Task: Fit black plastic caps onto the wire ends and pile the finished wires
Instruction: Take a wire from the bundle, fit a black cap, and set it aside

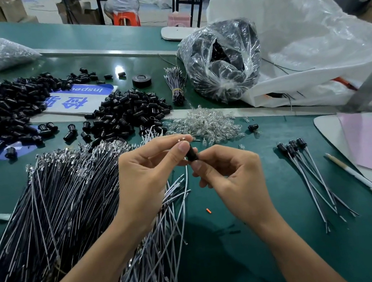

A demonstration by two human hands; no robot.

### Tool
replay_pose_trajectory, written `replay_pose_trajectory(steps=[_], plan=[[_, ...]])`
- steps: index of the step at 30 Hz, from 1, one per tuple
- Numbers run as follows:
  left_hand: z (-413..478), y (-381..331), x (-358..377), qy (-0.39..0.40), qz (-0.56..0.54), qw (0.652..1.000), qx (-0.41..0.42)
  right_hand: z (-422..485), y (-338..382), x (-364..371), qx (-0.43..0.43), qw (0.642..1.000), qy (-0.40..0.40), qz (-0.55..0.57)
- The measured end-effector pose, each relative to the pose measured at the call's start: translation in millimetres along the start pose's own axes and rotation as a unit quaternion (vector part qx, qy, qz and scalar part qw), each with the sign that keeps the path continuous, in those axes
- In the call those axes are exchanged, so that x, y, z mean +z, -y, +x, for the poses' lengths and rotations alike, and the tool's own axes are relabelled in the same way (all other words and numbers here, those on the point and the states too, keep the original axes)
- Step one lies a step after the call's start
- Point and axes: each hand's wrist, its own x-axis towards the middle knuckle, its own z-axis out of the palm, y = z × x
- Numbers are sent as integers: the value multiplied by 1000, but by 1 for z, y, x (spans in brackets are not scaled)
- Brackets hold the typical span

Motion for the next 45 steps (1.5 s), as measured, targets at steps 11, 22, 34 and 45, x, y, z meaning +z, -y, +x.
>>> replay_pose_trajectory(steps=[11, 22, 34, 45], plan=[[0, 4, -1, 17, -12, 1000, -14, 1, -2, -1, 18, 1000, -2, 25], [-1, 0, -2, 2, 4, 1000, -3, 1, -4, -1, 15, 1000, -3, 14], [-6, 1, 4, 31, 2, 999, -29, 1, 2, -1, 25, 999, -19, 44], [-3, 1, 3, 13, -35, 998, -45, 0, 0, 3, 19, 999, -18, 46]])
